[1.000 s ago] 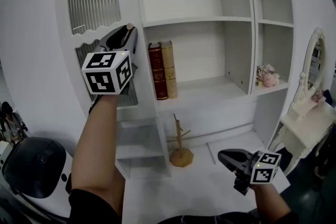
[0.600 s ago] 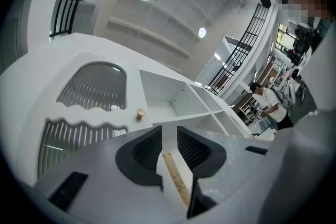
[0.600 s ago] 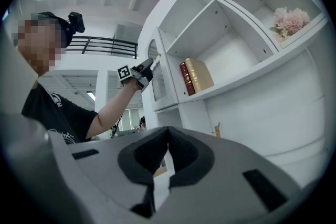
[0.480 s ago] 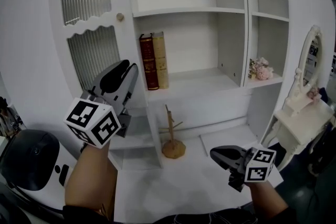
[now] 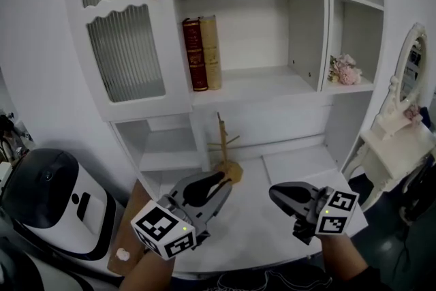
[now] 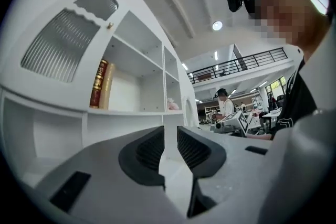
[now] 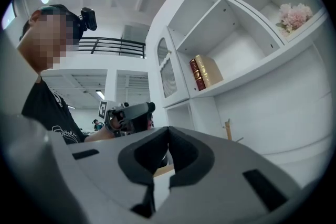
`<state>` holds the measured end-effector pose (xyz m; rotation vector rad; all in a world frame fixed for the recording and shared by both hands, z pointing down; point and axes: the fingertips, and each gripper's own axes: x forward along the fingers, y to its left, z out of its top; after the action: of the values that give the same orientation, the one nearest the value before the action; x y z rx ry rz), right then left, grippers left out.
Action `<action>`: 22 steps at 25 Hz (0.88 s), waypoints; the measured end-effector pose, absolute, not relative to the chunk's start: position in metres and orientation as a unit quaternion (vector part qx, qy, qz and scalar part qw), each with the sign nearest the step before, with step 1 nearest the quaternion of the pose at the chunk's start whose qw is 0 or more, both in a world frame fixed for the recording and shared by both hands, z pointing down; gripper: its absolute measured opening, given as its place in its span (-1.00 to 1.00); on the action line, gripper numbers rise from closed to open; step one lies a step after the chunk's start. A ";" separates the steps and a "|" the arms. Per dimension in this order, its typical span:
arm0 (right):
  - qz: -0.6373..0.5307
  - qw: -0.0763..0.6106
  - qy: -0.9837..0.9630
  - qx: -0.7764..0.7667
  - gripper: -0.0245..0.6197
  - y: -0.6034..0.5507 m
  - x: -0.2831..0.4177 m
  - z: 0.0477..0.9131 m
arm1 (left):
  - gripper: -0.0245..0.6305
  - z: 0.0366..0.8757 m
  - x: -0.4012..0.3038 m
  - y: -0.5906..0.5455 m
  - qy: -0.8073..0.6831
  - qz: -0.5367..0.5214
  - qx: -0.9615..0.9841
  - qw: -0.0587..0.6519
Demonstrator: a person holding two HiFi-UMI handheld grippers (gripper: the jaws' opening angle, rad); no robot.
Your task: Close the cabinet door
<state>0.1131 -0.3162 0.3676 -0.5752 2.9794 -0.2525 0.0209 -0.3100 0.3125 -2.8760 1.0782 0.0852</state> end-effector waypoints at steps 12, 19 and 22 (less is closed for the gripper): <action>-0.098 0.048 0.979 -0.172 -0.92 -0.304 0.101 0.394 | -0.70 0.386 0.045 -0.283 0.350 0.037 -0.935 -0.040; -0.112 0.050 0.976 -0.183 -0.92 -0.308 0.101 0.404 | -0.91 0.392 0.040 -0.283 0.361 0.046 -0.930 -0.046; -0.113 0.044 0.976 -0.183 -0.92 -0.310 0.098 0.408 | -0.92 0.394 0.039 -0.284 0.356 0.047 -0.932 -0.053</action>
<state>0.0978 -0.3100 0.4076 -0.5603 2.9823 -0.3469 0.0386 -0.2839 0.3944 -3.0301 1.1565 0.1539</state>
